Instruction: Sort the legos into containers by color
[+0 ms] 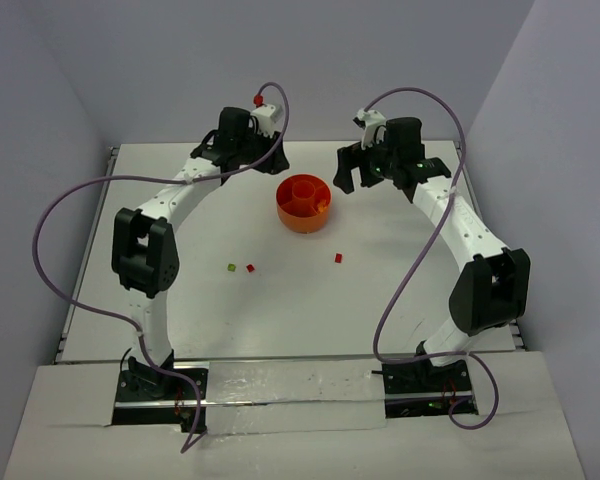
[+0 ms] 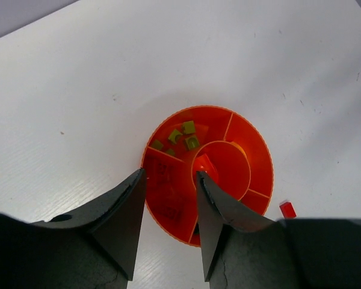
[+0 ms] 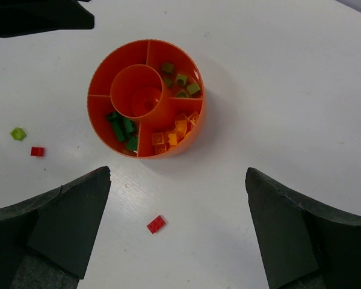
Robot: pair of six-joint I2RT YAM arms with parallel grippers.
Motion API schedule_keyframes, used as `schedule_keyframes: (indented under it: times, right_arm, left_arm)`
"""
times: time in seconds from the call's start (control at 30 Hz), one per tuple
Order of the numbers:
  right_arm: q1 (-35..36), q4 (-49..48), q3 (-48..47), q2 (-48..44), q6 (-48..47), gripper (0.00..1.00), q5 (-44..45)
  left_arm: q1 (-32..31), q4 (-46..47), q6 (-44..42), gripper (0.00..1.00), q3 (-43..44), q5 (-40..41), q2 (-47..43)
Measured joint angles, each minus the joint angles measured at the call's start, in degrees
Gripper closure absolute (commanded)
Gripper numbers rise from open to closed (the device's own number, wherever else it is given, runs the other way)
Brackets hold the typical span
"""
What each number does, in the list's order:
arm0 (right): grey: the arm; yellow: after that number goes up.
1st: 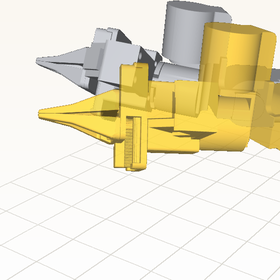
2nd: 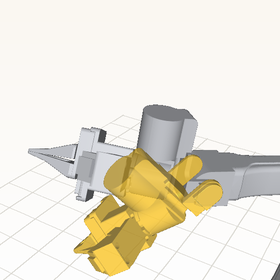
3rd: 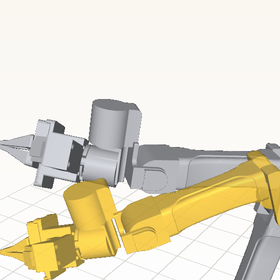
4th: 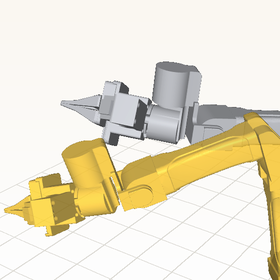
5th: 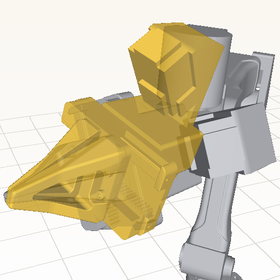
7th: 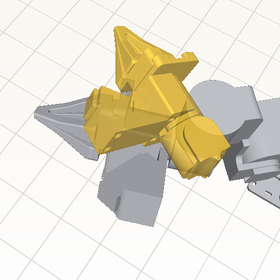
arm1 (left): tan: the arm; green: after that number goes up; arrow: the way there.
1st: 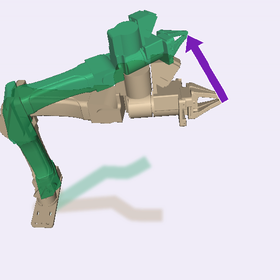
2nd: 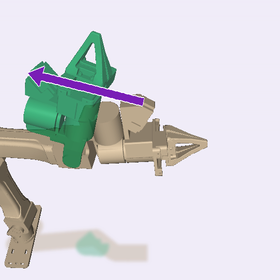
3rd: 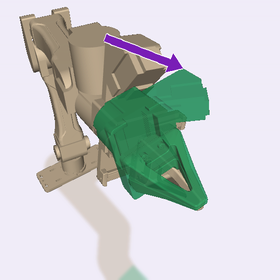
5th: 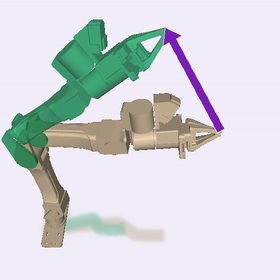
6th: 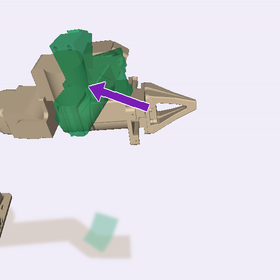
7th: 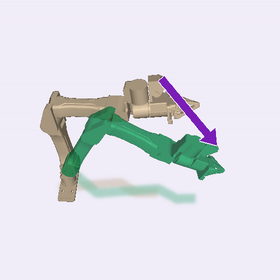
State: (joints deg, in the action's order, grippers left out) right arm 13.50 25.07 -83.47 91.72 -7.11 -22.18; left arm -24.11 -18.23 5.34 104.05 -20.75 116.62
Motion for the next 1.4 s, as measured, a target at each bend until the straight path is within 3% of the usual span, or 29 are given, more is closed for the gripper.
schedule_keyframes:
  times: [0.17,0.3,0.57,0.7,0.8,1.07,1.4]
  right_arm:
    - [1.9,0.1,-1.3,0.0,-0.1,0.01,-0.1]
    - [5.1,0.5,-2.1,0.2,-1.7,0.09,0.2]
    - [23.6,1.8,-5.0,7.8,-8.8,0.23,1.1]
    - [30.3,3.7,-8.9,17.1,-10.6,0.24,0.7]
    - [33.5,4.5,-13.8,25.7,-11.1,0.24,0.6]
    - [37.0,6.0,-23.5,39.5,-11.1,0.24,2.3]
    - [37.2,6.2,-27.6,41.5,-11.0,0.26,3.1]
  left_arm:
    - [0.3,0.3,1.1,0.54,-0.4,-0.6,-0.2]
    - [3.6,1.7,5.3,0.53,-5.7,-3.3,-3.8]
    - [21.4,3.2,9.1,0.5,-15.6,-6.7,-22.3]
    - [31.4,3.0,10.1,0.5,-18.3,-11.0,-30.1]
    - [35.5,2.7,10.4,0.5,-21.2,-14.1,-32.7]
    - [36.5,-1.3,10.6,0.5,-29.0,-18.7,-33.5]
    - [36.6,-1.3,10.7,0.5,-29.0,-20.5,-33.2]
